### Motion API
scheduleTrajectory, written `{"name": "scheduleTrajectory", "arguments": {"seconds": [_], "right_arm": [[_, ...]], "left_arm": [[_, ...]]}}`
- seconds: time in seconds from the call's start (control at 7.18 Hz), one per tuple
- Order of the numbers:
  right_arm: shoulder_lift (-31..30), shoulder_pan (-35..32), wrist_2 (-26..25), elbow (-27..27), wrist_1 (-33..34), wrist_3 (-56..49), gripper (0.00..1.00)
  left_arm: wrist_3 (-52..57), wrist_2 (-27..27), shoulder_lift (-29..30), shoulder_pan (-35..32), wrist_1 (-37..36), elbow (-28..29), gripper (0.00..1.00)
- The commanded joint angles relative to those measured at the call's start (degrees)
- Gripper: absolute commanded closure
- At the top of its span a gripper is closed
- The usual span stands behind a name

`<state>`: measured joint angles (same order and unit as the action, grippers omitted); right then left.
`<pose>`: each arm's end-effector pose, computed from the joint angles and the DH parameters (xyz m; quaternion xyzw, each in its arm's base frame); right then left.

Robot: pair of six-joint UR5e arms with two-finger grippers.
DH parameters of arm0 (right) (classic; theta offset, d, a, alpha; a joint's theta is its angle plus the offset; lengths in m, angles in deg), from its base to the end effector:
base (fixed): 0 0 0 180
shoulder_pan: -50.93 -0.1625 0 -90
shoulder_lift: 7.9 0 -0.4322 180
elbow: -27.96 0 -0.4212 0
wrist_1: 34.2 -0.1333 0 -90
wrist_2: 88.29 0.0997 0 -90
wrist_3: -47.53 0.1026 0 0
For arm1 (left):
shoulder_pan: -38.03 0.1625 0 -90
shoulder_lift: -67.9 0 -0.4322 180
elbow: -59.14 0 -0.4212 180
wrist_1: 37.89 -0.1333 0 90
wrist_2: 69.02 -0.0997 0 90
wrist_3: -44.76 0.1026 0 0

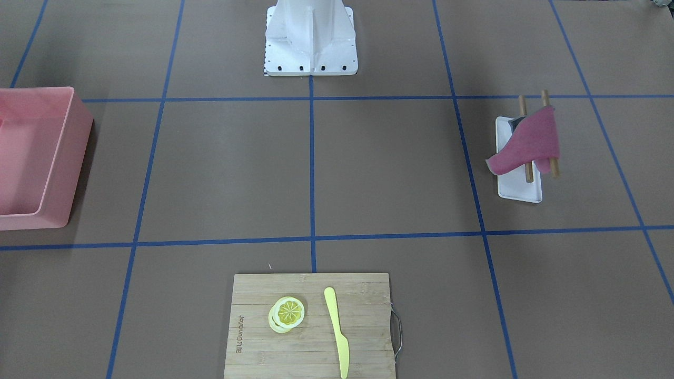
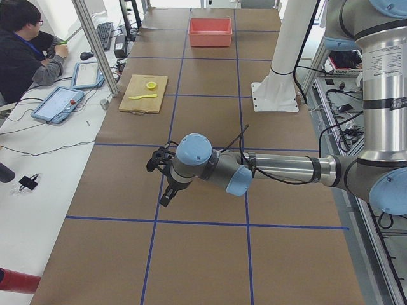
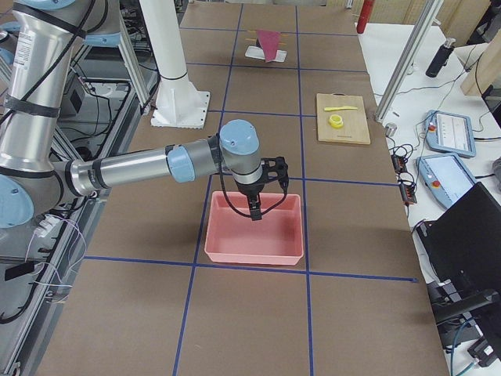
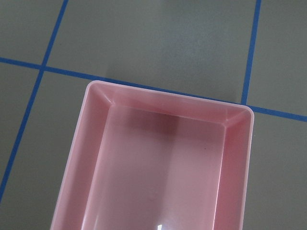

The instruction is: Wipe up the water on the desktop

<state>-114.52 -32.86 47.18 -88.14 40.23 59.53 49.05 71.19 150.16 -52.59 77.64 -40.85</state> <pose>0.0152 -0.4167 0.5302 0.1378 -0.4042 -0.0382 0.9034 -0.0597 -0.4809 0.5859 0.2348 0.4022 0.1299 0.8753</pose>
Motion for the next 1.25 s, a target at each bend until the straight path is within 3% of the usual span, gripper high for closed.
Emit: {"name": "scheduleTrajectory", "arguments": {"seconds": [0.0,0.14,0.56,0.7,0.84,1.11], "right_arm": [[1.67,4.04,-0.64,-1.14,-2.54,14.23,0.0],[2.9,7.04,-2.3,-2.29,-2.54,19.93,0.0],[4.49,22.67,-16.95,-6.24,-2.45,38.4,0.0],[4.49,23.41,-17.08,-6.6,-2.45,38.8,0.0],[4.49,23.76,-17.17,-6.6,-2.45,38.8,0.0],[5.28,23.94,-17.26,-6.6,-2.36,38.8,0.0]], "left_arm": [[-13.44,4.97,0.1,6.56,6.16,-0.03,0.02],[-23.35,4.2,-0.6,11.56,12.29,0.15,0.02],[-37.82,4.19,-0.69,19.94,18.82,0.15,0.03],[-39.78,4.11,-0.69,21.44,21.9,0.5,0.22],[-39.97,4.11,-0.61,22.5,22.02,0.5,0.36],[-43.56,4.02,0.36,25.57,22.54,0.67,0.35]]}}
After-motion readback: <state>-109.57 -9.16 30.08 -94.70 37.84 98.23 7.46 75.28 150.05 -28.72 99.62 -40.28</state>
